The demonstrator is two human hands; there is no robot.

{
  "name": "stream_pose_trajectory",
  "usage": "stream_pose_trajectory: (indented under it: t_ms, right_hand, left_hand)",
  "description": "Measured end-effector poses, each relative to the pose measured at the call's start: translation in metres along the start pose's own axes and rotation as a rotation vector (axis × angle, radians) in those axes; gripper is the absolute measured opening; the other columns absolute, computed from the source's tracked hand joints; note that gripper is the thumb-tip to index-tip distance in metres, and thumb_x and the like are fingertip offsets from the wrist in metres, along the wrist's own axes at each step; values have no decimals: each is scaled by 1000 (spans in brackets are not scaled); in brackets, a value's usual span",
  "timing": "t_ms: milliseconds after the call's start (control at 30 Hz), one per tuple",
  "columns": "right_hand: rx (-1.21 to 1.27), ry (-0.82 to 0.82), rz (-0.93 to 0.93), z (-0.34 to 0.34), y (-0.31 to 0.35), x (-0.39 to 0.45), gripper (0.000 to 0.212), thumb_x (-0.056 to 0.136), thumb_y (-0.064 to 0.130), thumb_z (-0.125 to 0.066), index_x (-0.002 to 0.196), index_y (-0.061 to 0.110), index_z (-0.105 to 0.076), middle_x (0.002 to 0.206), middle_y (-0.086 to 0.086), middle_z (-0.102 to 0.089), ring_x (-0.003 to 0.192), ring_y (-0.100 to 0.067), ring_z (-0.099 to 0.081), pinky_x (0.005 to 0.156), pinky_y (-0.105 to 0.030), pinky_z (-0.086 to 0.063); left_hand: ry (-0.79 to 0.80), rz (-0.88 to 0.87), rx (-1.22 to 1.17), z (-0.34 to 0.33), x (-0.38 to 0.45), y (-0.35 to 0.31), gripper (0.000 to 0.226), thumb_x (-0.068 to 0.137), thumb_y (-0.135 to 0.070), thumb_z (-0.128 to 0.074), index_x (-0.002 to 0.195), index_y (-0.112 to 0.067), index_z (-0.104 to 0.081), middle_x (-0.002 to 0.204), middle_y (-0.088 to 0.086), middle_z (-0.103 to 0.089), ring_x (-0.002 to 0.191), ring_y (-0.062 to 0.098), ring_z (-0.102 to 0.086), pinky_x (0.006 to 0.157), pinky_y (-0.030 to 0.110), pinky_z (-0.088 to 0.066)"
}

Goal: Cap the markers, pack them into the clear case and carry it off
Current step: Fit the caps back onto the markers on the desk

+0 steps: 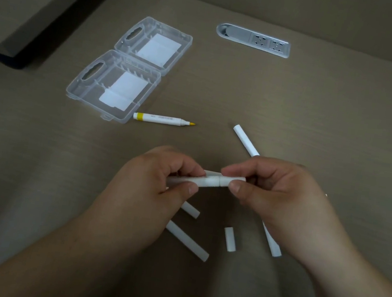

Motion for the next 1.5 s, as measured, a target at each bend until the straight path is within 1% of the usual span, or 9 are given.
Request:
stream_pose_trajectory:
  t_ms: [267,467,600,700,933,1100,1233,1333,1500]
  right_hand:
    - [-39,-21,3,-3,-13,-5,23,85,11,-74,87,33,-78,73,-4,-71,70,-22,-67,76,-47,-57]
    - [-402,16,93,-1,-6,-12,19,83,17,-76,87,35,-73,83,16,-66,83,-1,-60,69,-8,-42]
    - [-460,-110,98,22,-13,-13,18,81,15,-75,83,33,-74,83,22,-63,80,-2,-58,67,-7,-38]
    - [-585,-146,166,21,-10,-16,20,78,12,-78,84,31,-74,81,18,-64,82,-5,-60,77,-21,-45]
    - [-828,-95,258,-5,-6,-14,13,71,20,-71,81,28,-73,79,12,-65,79,-14,-57,73,-30,-46]
    - [-804,-104,240,-3,-4,-22,14,71,19,-77,80,27,-70,81,12,-61,80,-13,-55,74,-27,-44]
    - [-827,-54,163,-7,2,-38,19,78,39,-74,70,31,-59,69,14,-53,69,-6,-51,64,-23,-45]
    - [-803,59,64,-21,-2,-46,20,87,51,-60,85,32,-53,85,11,-55,83,-5,-51,76,-21,-45]
    - [-682,83,-86,-24,-9,-45,12,91,41,-60,100,39,-53,96,14,-58,88,-1,-54,77,-16,-45]
  left_hand:
    - [54,11,74,-12,-2,4,25,89,-19,-67,85,-43,-62,86,-19,-58,89,-9,-54,69,4,-40]
    - [106,-76,203,-12,3,-7,10,86,-36,-65,92,-44,-63,93,-21,-57,94,-5,-54,71,7,-41]
    - [-171,-137,443,38,39,-1,20,91,-28,-60,107,-21,-71,104,-2,-66,102,17,-59,88,31,-46]
    - [-226,-64,723,52,75,13,30,93,-22,-59,121,-15,-65,123,9,-60,119,31,-49,100,43,-40]
    - [-160,-79,970,16,102,19,16,87,-17,-60,100,-21,-68,100,3,-58,102,27,-50,77,34,-32]
    - [-200,-82,810,16,90,19,12,91,-16,-60,100,-21,-66,98,3,-60,96,26,-55,80,36,-34]
    - [-265,-2,400,28,65,10,6,96,-24,-58,99,-24,-63,89,-9,-59,84,11,-57,73,27,-46]
    - [-236,125,42,17,42,14,5,93,-28,-62,94,-32,-63,84,-14,-65,79,-1,-61,66,17,-43]
    - [-136,235,-336,-15,21,17,4,87,-24,-68,87,-27,-70,80,-4,-73,70,8,-67,64,26,-51]
Point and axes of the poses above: each hand's wrist, its own x-axis towards the middle knuckle, its own z-axis out of the back of the hand, y = z × x, the point moved 10 cm from there along x, towards the middle knuckle
